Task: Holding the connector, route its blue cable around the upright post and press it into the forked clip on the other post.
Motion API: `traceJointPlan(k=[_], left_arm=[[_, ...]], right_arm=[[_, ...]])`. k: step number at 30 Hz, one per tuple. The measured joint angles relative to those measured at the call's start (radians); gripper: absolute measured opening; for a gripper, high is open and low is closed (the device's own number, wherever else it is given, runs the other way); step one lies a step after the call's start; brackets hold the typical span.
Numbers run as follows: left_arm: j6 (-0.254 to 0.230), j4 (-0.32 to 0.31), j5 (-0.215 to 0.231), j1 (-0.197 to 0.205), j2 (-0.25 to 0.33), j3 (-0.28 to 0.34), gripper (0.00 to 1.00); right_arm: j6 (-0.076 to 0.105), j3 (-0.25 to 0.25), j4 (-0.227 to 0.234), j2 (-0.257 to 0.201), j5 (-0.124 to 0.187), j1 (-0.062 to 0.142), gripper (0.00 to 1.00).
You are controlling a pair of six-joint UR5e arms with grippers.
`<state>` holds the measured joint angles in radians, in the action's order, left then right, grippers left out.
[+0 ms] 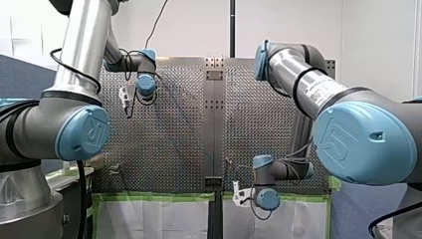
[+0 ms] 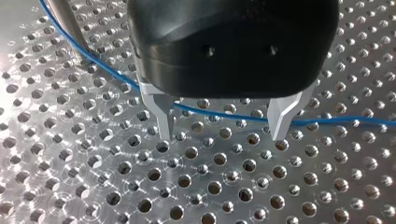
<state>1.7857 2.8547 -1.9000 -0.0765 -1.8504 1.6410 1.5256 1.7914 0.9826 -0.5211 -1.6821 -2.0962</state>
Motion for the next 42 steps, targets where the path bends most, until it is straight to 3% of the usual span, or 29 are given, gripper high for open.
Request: traceJointPlan(k=[4,8,16,26,39,42], left_arm=[[0.0,0.0,-0.006,0.0,0.0,0.0,1.0],[0.0,0.0,-0.008,0.0,0.0,0.0,1.0],[-0.001,0.0,-0.009,0.0,0.0,0.0,1.0],[-0.003,0.0,-0.009,0.001,0.0,0.0,1.0],[-0.004,0.0,-0.021,0.0,0.0,0.0,1.0],[-0.005,0.0,-0.025,0.0,0.0,0.0,1.0]], right_arm=[[-0.003,0.008,0.025,-0.03,0.027,-0.002,0.0],[-0.002,0.031,0.049,-0.063,0.034,-0.002,0.0],[0.023,0.097,0.12,-0.12,0.038,0.014,0.0],[0.021,0.121,0.147,-0.123,0.053,0.026,0.0],[0.004,0.137,0.143,-0.12,0.061,0.07,0.0],[0.002,0.137,0.146,-0.119,0.075,0.077,0.0]])
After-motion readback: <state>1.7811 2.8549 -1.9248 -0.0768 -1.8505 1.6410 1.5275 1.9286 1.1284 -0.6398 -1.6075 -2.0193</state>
